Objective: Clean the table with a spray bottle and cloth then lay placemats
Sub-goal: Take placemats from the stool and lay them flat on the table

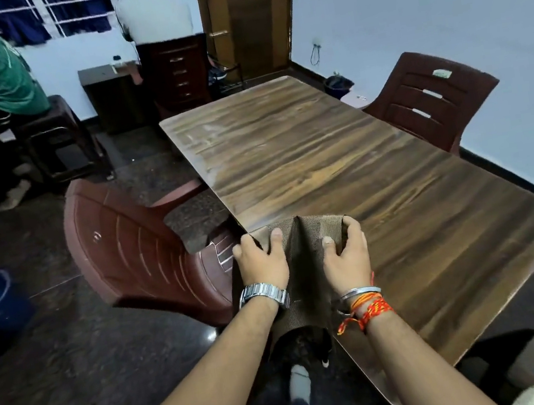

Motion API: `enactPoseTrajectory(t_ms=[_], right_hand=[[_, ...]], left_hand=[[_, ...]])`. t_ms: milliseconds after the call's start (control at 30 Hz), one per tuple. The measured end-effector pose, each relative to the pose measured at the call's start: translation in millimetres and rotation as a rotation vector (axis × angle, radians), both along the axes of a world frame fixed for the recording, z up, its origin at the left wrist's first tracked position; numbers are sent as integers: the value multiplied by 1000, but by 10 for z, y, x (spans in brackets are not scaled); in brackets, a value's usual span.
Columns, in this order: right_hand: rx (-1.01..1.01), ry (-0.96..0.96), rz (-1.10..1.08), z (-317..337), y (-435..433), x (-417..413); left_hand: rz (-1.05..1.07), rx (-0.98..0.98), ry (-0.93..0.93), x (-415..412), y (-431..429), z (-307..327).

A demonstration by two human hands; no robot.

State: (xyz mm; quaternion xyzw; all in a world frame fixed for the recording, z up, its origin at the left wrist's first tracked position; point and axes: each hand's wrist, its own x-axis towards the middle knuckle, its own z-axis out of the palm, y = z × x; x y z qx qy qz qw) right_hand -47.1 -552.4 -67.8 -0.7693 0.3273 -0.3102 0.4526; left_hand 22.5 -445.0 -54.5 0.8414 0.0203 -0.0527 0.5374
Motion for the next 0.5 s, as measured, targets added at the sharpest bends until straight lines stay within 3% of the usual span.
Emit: enactPoseTrajectory(t_ms=[233,367,500], right_hand=[[30,15,54,-262,-319,1251],[49,17,121,-213,-800,2010],[17,-262,290,301,-1305,2596]], left_hand=[[53,54,-29,1082,-328,-164],[103,13,49,1844,-496,-98],[113,-228,-76,2577,-578,235]])
